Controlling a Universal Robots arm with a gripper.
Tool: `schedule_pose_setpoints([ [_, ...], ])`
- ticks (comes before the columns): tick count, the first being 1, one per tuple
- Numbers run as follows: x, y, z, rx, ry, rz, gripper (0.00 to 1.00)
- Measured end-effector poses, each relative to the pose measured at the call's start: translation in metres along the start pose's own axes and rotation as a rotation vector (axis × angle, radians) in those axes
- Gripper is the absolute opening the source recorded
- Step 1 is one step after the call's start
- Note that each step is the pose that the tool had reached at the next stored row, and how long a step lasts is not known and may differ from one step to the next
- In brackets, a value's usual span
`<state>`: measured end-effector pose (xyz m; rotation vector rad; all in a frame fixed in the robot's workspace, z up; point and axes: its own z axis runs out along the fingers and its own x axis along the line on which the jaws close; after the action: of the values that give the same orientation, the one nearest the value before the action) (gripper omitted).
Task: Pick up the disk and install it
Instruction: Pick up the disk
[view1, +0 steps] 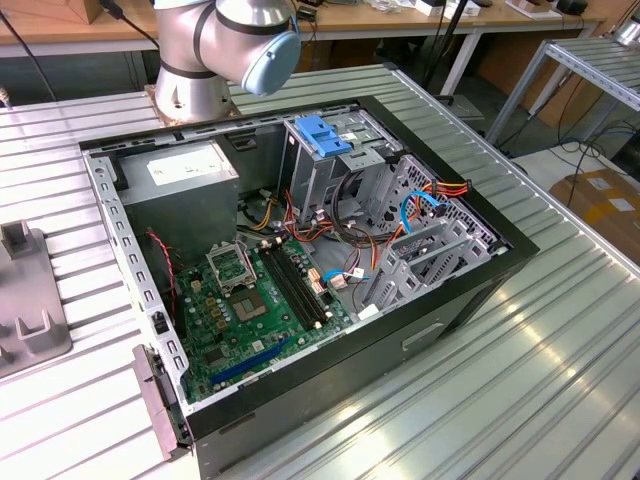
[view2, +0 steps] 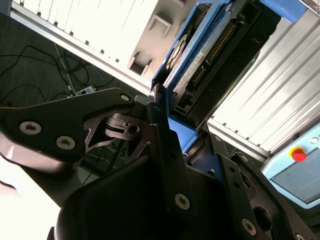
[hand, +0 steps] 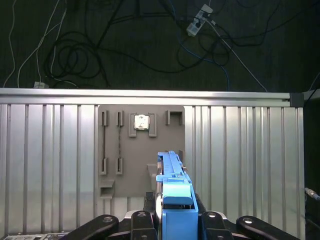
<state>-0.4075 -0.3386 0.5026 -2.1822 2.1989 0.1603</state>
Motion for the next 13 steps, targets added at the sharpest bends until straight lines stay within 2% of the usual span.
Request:
schedule_pose_setpoints([
  [13,0.0023,-0.0035,-0.0003,-0.0001,0.0001,0.000,0.37],
])
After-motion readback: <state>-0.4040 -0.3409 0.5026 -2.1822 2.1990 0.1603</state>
